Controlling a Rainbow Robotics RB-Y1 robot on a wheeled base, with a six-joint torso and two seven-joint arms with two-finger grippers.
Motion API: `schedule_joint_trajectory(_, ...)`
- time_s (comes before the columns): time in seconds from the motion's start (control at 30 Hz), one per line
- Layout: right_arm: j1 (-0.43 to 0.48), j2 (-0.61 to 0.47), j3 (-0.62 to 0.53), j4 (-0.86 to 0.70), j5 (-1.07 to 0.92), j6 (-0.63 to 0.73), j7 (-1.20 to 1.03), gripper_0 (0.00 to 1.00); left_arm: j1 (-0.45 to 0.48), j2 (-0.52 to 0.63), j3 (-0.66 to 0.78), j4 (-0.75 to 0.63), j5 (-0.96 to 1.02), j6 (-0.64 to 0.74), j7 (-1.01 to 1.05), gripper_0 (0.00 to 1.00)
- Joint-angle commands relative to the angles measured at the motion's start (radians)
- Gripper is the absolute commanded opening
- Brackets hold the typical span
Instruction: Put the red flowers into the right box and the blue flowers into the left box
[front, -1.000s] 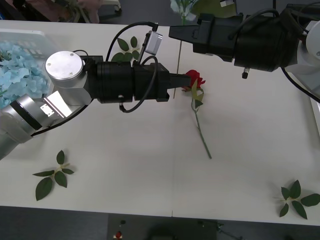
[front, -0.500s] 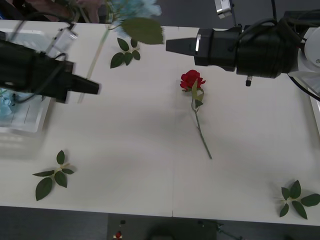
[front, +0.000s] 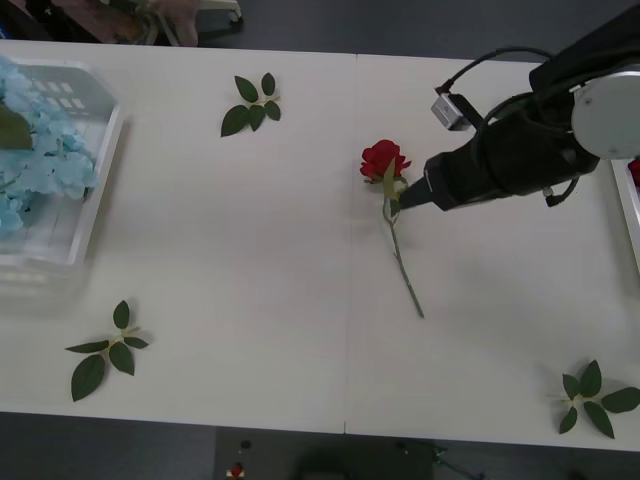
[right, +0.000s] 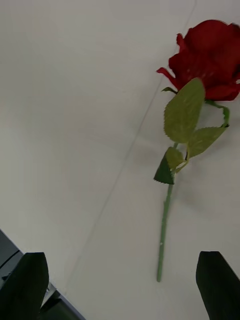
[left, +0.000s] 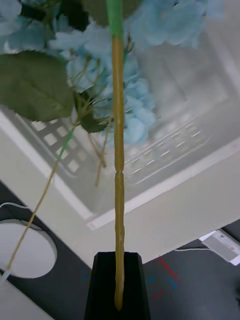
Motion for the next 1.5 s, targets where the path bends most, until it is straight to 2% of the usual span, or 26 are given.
schedule_joint_trajectory(0.03,-0.097,0.104,-0.016,0.076,0.104,0.086,-0.144,0.86,-0.017,-0.052,0.009,0.044,-0.128,-0.021,0.031,0.00)
schedule_joint_trajectory(0.2,-0.180,0.279,-0.016,0.251,0.316,0.240,-0.178,0.86,-0.017,-0.100,-0.054,0.101,-0.318,-0.111,0.021,0.00)
schedule_joint_trajectory(0.37,-0.197,0.390,-0.016,0.367,0.471,0.257,-0.172,0.86,-0.017,-0.100,-0.140,0.118,-0.333,-0.206,0.011,0.00)
schedule_joint_trajectory(0.4,-0.197,0.400,-0.016,0.376,0.489,0.257,-0.170,0.87,-0.017,-0.098,-0.143,0.118,-0.327,-0.213,0.005,0.03)
schedule_joint_trajectory(0.43,-0.197,0.425,-0.016,0.393,0.529,0.255,-0.176,0.86,-0.017,-0.100,-0.148,0.118,-0.317,-0.222,-0.020,0.25)
schedule_joint_trajectory(0.47,-0.197,0.447,-0.016,0.416,0.563,0.257,-0.179,0.86,-0.017,-0.100,-0.148,0.119,-0.310,-0.226,-0.051,0.56)
schedule_joint_trajectory(0.5,-0.198,0.465,-0.016,0.435,0.589,0.257,-0.179,0.86,-0.017,-0.098,-0.148,0.119,-0.306,-0.226,-0.072,0.73)
schedule_joint_trajectory(0.53,-0.197,0.473,-0.016,0.442,0.602,0.257,-0.179,0.86,-0.017,-0.100,-0.148,0.119,-0.306,-0.228,-0.081,0.78)
schedule_joint_trajectory(0.6,-0.197,0.499,-0.019,0.478,0.652,0.255,-0.179,0.86,-0.017,-0.098,-0.149,0.124,-0.300,-0.231,-0.115,0.97)
schedule_joint_trajectory(0.63,-0.197,0.503,-0.019,0.487,0.662,0.255,-0.178,0.86,-0.017,-0.098,-0.148,0.125,-0.295,-0.231,-0.123,1.00)
schedule_joint_trajectory(0.83,-0.195,0.557,-0.019,0.593,0.739,0.220,-0.165,0.86,-0.019,-0.081,-0.145,0.136,-0.113,-0.219,-0.252,1.00)
schedule_joint_trajectory(1.03,-0.195,0.600,-0.019,0.680,0.768,0.134,-0.153,0.86,-0.040,-0.091,-0.002,0.127,0.256,0.056,-0.254,1.00)
schedule_joint_trajectory(1.1,-0.195,0.614,-0.017,0.706,0.787,0.112,-0.144,0.86,-0.040,-0.109,0.053,0.122,0.463,0.180,-0.254,1.00)
schedule_joint_trajectory(1.2,-0.195,0.624,-0.017,0.728,0.790,0.094,-0.132,0.86,-0.040,-0.172,0.073,0.079,0.651,0.240,-0.254,1.00)
schedule_joint_trajectory(1.33,-0.191,0.635,-0.019,0.744,0.796,0.069,-0.116,0.83,-0.036,-0.273,0.075,-0.033,0.727,0.163,-0.254,1.00)
schedule_joint_trajectory(1.4,-0.181,0.638,-0.017,0.758,0.800,0.046,-0.109,0.79,-0.022,-0.319,0.073,-0.136,0.723,0.054,-0.254,1.00)
schedule_joint_trajectory(1.5,-0.174,0.641,-0.017,0.784,0.802,0.005,-0.096,0.68,0.033,-0.373,0.073,-0.315,0.716,-0.170,-0.254,1.00)
